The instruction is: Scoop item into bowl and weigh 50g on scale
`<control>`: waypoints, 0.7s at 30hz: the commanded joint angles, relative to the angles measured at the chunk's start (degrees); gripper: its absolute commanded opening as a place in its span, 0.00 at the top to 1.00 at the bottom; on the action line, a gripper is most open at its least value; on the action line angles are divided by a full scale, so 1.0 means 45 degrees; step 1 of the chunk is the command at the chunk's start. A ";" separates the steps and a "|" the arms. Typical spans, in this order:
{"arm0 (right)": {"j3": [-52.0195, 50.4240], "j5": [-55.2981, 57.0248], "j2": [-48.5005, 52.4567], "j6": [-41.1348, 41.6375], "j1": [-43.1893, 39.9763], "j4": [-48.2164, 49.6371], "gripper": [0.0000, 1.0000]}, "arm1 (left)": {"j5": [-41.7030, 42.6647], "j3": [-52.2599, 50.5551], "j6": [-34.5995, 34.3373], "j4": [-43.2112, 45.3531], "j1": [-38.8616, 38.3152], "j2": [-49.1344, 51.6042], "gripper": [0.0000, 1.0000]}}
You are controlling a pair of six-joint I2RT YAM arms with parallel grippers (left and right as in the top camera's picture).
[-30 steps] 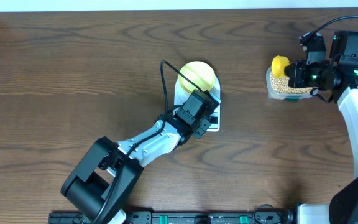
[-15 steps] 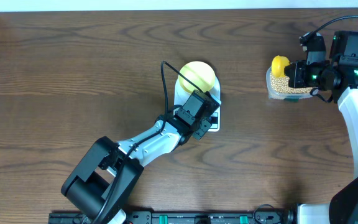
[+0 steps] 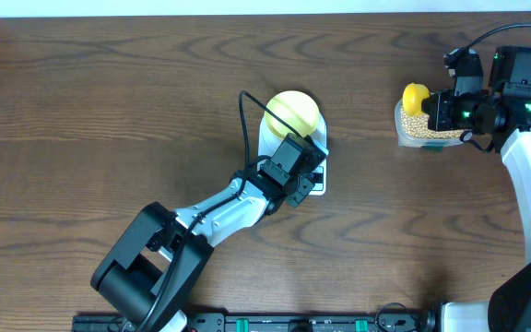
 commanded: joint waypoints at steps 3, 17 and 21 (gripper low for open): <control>0.0199 -0.0039 -0.0131 -0.0194 0.0044 -0.0049 0.99 | -0.0102 -0.0024 0.0097 -0.0034 -0.0015 0.0321 0.92; 0.0141 -0.0034 -0.0131 -0.0393 0.0044 -0.0053 0.99 | -0.0151 -0.0024 0.0112 -0.0029 0.0010 0.0330 0.92; 0.0141 -0.0034 -0.0131 -0.0393 0.0044 -0.0044 0.99 | -0.0656 -0.0024 0.0102 0.0044 0.0005 0.0335 0.92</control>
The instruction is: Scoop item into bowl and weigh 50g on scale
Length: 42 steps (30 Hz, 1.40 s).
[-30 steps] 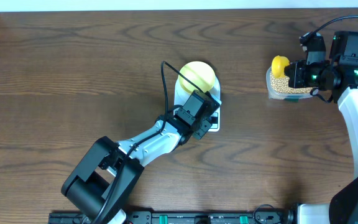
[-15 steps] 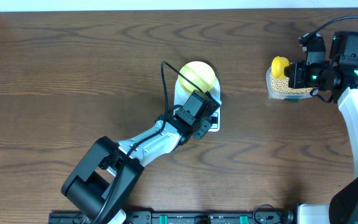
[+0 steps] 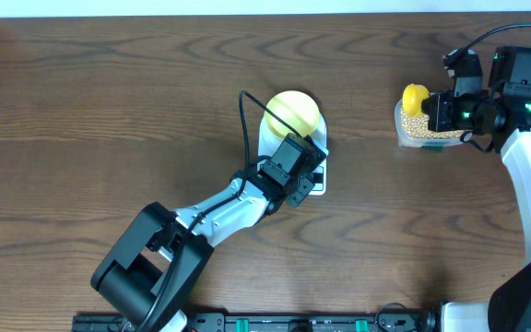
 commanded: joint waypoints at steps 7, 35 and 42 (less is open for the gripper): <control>0.0141 -0.0034 -0.0131 -0.0199 0.0044 0.0015 0.99 | -0.0554 -0.0024 0.0102 0.0102 0.0005 0.0486 0.92; 0.0141 -0.0039 -0.0131 -0.0282 0.0044 -0.0039 0.99 | 0.0097 -0.0112 0.0107 -0.0053 0.0364 0.0763 0.92; 0.0141 -0.0039 -0.0131 -0.0282 0.0044 -0.0039 0.99 | 0.0112 -0.0121 0.0107 -0.0053 0.0379 0.0933 0.92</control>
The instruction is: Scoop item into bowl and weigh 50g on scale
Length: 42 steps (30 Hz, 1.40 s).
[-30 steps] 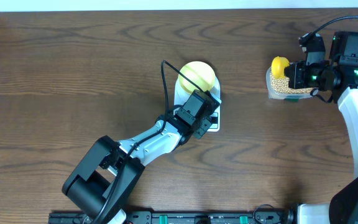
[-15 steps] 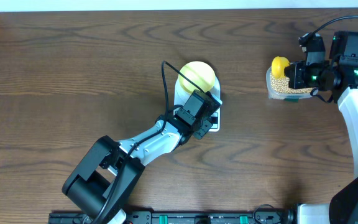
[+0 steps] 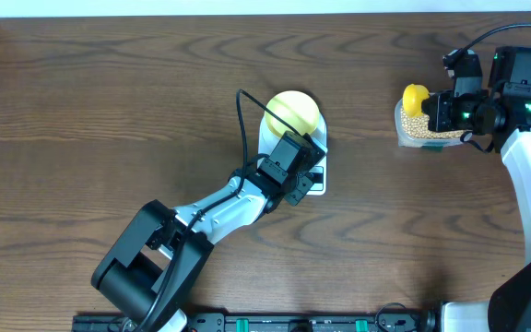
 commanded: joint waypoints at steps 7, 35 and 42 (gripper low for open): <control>0.0141 -0.0063 -0.0131 -0.0199 0.0044 -0.0034 0.99 | -0.0219 -0.0121 0.0087 -0.0500 0.0092 0.1039 0.92; 0.0141 -0.0063 -0.0131 -0.0199 0.0044 -0.0053 0.99 | -0.0219 -0.0170 0.0083 -0.1530 0.0083 0.1229 0.92; 0.0141 -0.0063 -0.0131 -0.0199 0.0044 -0.0049 0.99 | -0.0223 -0.0170 0.0087 -0.1598 0.0083 0.1234 0.92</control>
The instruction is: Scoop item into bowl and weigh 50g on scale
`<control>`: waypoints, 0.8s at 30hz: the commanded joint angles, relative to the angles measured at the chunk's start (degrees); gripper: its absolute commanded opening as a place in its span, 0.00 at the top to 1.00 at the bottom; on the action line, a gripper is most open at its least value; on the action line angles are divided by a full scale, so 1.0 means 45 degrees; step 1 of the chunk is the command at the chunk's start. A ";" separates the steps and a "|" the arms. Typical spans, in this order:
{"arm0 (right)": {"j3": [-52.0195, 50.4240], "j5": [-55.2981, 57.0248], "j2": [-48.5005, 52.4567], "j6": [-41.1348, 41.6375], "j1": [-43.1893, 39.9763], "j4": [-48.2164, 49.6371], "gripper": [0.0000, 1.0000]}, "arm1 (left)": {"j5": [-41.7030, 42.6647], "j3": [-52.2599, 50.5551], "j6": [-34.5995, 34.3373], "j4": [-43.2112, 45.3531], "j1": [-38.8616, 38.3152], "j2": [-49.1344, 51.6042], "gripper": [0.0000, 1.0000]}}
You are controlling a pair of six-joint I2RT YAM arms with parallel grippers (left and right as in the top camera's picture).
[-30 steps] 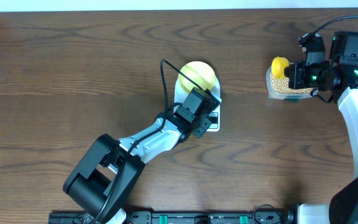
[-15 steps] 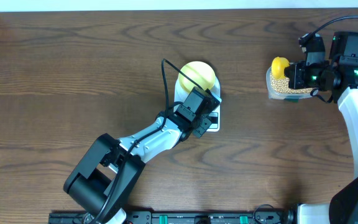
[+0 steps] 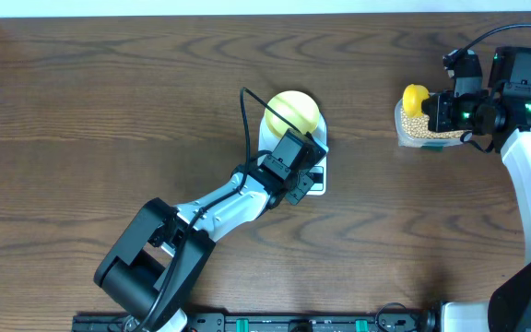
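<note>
A yellow bowl (image 3: 291, 112) sits on a white scale (image 3: 317, 184) at the table's middle. My left gripper (image 3: 310, 159) lies over the scale's near part, right beside the bowl; its fingers are hidden under the wrist, so their state does not show. At the far right stands a clear container of pale grains (image 3: 420, 130) with a yellow scoop (image 3: 416, 97) resting in it. My right gripper (image 3: 434, 111) is at the scoop's handle and looks shut on it.
Brown wooden table (image 3: 109, 111) all around. The left arm (image 3: 219, 207) stretches diagonally from the front edge to the scale. The right arm's white link runs down the right edge. A black rail (image 3: 275, 323) lines the front.
My left wrist has shifted a little to the right over the scale. The bowl, scoop, container and right gripper stand as before.
At every earlier moment my left gripper lay over the scale beside the bowl and my right gripper held at the scoop in the grain container. Only small shifts of the left wrist show; nothing else has changed place.
</note>
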 commanded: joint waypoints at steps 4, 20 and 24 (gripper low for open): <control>0.0141 -0.0063 -0.0131 -0.0194 0.0044 -0.0029 0.99 | -0.0223 -0.0661 0.0083 -0.0753 0.0087 0.1035 0.92; 0.0141 -0.0063 -0.0131 -0.0194 0.0044 -0.0039 0.99 | -0.0277 -0.0665 0.0083 -0.0884 0.0092 0.1447 0.92; 0.0141 -0.0063 -0.0131 -0.0194 0.0044 -0.0039 0.99 | -0.0777 -0.0670 0.0083 -0.1025 0.0092 0.1447 0.92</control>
